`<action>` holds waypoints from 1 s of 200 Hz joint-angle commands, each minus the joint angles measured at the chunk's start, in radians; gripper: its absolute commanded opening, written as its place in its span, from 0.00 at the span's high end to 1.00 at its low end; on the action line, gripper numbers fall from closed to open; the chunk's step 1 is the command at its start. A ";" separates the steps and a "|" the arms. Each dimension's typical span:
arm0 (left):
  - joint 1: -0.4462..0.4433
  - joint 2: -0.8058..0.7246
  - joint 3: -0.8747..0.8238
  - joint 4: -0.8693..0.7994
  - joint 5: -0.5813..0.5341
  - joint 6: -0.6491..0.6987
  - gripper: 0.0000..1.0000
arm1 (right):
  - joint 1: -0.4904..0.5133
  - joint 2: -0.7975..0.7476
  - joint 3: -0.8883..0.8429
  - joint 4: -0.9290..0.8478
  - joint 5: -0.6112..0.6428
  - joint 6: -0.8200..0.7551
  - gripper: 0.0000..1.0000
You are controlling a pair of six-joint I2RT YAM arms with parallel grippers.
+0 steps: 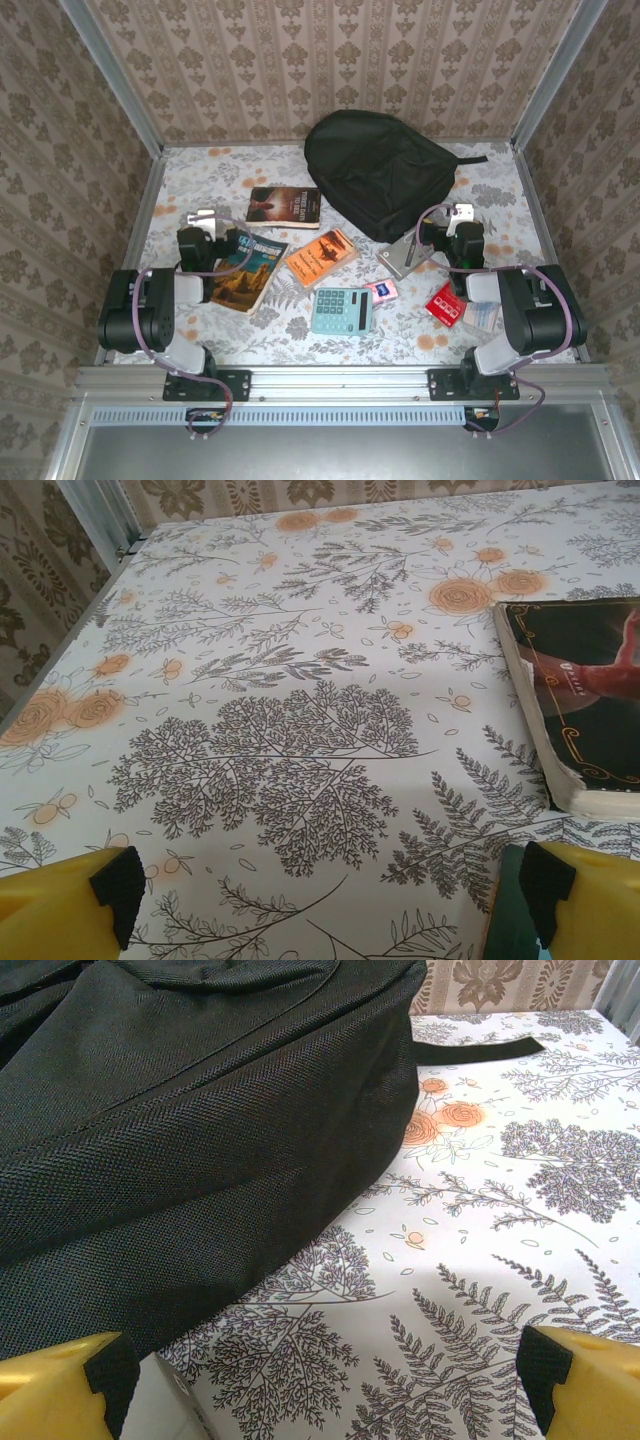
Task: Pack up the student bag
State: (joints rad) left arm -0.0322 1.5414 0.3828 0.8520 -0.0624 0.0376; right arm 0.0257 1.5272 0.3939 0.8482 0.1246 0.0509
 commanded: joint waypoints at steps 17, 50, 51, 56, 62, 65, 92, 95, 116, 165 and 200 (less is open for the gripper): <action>-0.001 -0.010 0.019 0.003 0.019 0.021 0.00 | -0.004 0.002 0.012 0.011 -0.013 -0.010 0.00; -0.076 -0.184 0.048 -0.173 -0.142 0.058 0.00 | 0.015 -0.044 0.040 -0.072 -0.030 -0.043 0.00; -0.078 -0.192 0.052 -0.183 -0.146 0.060 0.00 | 0.017 -0.048 0.042 -0.080 -0.021 -0.045 0.00; -0.092 -0.229 0.063 -0.224 -0.157 0.073 0.00 | 0.035 -0.077 0.058 -0.132 0.034 -0.050 0.00; -0.119 -0.278 0.074 -0.256 -0.169 0.079 0.00 | 0.069 -0.119 0.088 -0.215 0.113 -0.054 0.00; -0.129 -0.300 0.078 -0.267 -0.178 0.077 0.00 | 0.088 -0.128 0.103 -0.254 0.151 -0.062 0.00; -0.290 -0.457 0.124 -0.333 -0.229 0.081 0.00 | 0.275 -0.318 0.168 -0.399 0.354 -0.067 0.00; -0.304 -0.470 0.133 -0.343 -0.236 0.077 0.00 | 0.296 -0.342 0.174 -0.417 0.360 -0.058 0.00; -0.470 -0.547 0.235 -0.486 -0.316 0.026 0.00 | 0.426 -0.477 0.259 -0.583 0.378 -0.017 0.00; -0.561 -0.390 0.905 -1.568 -0.302 -0.394 0.00 | 0.500 -0.537 0.636 -1.300 0.360 0.456 0.00; -0.376 -0.455 0.851 -1.536 0.063 -0.644 0.00 | 0.312 -0.526 0.607 -1.279 -0.088 0.580 0.00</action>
State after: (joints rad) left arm -0.5045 1.1278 1.2926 -0.4431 -0.2325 -0.3668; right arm 0.4160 0.9665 1.0096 -0.2348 0.2775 0.4362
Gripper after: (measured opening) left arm 0.999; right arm 0.999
